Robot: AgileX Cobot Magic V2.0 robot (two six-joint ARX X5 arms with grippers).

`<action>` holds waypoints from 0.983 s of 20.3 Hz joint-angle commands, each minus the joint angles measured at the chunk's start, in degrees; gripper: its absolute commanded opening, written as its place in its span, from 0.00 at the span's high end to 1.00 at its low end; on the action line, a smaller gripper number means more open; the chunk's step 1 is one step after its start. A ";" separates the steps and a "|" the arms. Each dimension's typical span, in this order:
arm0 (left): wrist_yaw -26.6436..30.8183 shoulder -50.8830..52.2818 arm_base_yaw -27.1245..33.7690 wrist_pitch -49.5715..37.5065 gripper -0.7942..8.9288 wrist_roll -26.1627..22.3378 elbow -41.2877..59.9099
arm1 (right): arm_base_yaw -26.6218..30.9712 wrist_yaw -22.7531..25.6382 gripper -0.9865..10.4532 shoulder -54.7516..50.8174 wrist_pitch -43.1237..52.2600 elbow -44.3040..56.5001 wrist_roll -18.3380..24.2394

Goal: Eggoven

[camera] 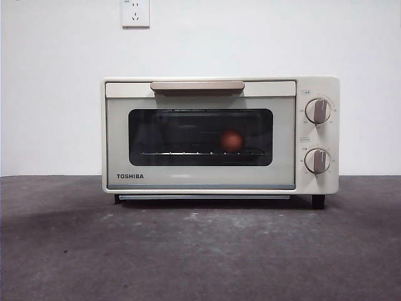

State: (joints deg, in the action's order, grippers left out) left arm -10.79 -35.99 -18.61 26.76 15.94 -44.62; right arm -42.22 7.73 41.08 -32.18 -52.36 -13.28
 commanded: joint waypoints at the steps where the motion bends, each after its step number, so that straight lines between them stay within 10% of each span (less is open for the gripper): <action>1: 0.04 -0.17 -0.22 -0.72 0.91 -0.68 -0.77 | -0.39 0.28 0.91 0.37 0.66 -0.90 0.26; 17: 0.11 -0.35 -0.20 -1.05 0.91 -1.01 -0.77 | -0.39 0.26 0.91 0.26 0.87 -0.90 0.26; 20: 4.90 -0.37 0.02 -2.34 0.91 -9.14 -0.74 | -0.39 0.26 0.91 0.26 0.85 -0.90 0.26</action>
State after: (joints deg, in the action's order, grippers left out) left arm -7.79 -36.03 -18.61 25.78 12.38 -44.62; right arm -42.22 7.73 41.06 -31.92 -52.36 -13.28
